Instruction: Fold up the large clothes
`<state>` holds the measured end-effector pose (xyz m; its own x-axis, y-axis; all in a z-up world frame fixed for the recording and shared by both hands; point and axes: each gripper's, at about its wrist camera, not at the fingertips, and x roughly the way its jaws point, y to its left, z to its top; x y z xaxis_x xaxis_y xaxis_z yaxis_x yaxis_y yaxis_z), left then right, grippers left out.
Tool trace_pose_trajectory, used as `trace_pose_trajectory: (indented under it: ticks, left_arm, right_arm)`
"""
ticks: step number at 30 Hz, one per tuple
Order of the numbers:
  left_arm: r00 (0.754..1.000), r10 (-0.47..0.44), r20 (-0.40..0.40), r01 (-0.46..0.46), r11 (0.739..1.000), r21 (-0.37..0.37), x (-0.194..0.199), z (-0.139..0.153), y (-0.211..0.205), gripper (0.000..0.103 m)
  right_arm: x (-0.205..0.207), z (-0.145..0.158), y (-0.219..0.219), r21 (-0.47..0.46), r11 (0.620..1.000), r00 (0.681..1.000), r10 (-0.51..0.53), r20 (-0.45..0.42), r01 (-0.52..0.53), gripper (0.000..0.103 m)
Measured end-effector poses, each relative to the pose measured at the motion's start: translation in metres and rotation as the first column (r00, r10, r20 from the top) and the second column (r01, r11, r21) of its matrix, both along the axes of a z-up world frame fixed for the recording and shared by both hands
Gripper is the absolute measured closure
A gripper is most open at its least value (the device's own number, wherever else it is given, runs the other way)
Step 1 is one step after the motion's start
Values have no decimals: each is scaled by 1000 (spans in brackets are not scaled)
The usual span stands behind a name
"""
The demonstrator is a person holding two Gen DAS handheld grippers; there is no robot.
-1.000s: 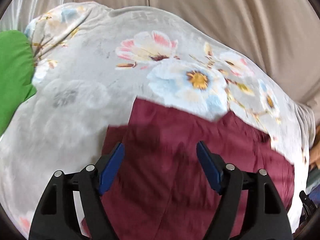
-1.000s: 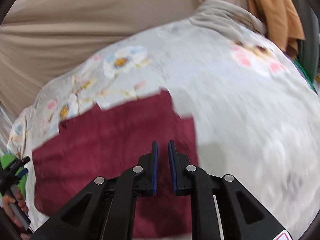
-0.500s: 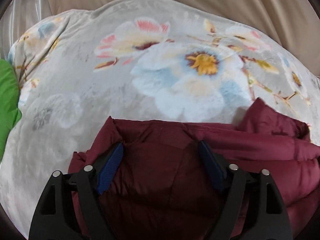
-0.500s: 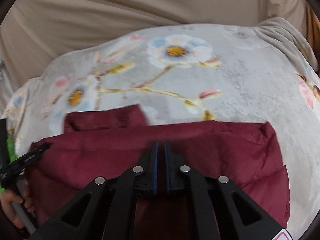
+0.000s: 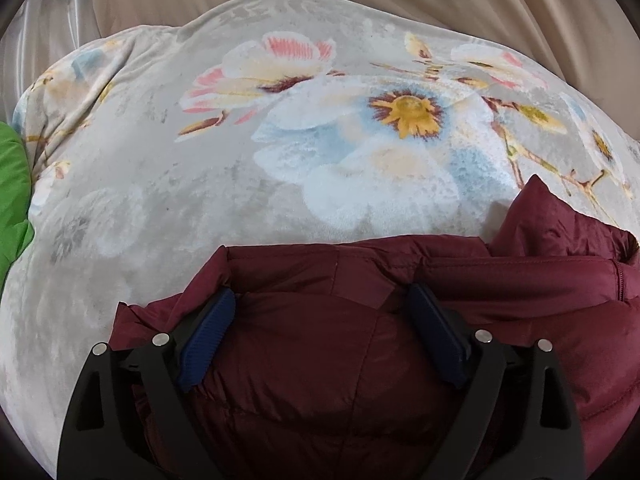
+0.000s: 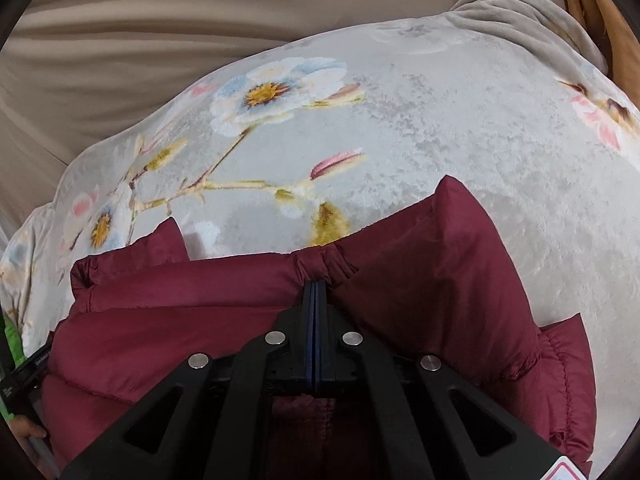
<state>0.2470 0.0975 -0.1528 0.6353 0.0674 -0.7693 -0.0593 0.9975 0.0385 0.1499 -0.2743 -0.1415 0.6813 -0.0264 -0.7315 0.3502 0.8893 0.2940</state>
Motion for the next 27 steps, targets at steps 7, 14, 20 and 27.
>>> trace_pose_trajectory:
  ticks: [7,14,20,27]
  left_arm:
    - [1000,1,19,-1,1000,-2,-1,-2,1,15]
    - [999,-54,4,54,997,63,-48,50,13,20]
    - [994,-42,-100,43,999,7,-117,61,39,20]
    - [968,53,-244,-62,998,-27,-148,5,59,17]
  right_arm:
    - [2,-5,-6,58,998,999,-3,33,1,103]
    - [-33,64,1,-33,999,1000,-13,-9,12,97]
    - [-121,79,6,-85,996,994,-8,-111,-1,94]
    - [-159,10,7,-88,996,960,-16,-281,-9,103]
